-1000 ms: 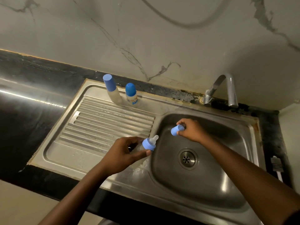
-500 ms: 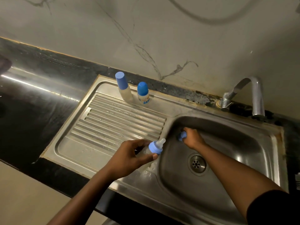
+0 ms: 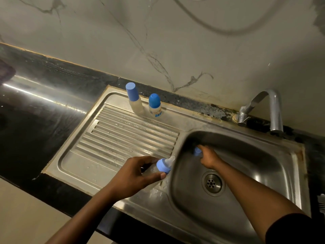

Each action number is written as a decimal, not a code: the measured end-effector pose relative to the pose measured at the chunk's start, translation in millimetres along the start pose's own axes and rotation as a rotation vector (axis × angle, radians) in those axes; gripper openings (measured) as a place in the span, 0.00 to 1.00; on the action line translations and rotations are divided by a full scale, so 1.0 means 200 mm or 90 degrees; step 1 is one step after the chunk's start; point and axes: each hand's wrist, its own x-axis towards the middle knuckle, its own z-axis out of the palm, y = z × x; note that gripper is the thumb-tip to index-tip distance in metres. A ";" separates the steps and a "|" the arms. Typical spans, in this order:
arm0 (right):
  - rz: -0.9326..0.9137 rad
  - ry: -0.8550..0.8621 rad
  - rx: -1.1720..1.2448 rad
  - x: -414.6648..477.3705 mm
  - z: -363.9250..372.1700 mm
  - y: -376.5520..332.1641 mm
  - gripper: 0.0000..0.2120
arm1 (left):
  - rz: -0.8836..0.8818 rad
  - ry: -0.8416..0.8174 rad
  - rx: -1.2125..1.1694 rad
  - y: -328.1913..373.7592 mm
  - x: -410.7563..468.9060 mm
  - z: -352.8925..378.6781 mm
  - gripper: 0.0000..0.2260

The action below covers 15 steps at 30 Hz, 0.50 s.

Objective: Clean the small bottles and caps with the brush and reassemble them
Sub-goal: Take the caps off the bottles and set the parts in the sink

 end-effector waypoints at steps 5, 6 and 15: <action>-0.047 0.042 0.028 -0.03 -0.04 0.06 0.32 | -0.005 0.011 0.002 0.00 0.00 0.03 0.14; -0.063 0.045 0.042 -0.09 -0.08 0.00 0.32 | -0.007 0.016 0.003 0.01 0.00 0.04 0.14; -0.207 -0.005 0.364 -0.71 -0.43 -0.64 0.12 | 0.019 0.090 0.059 0.02 0.07 0.13 0.17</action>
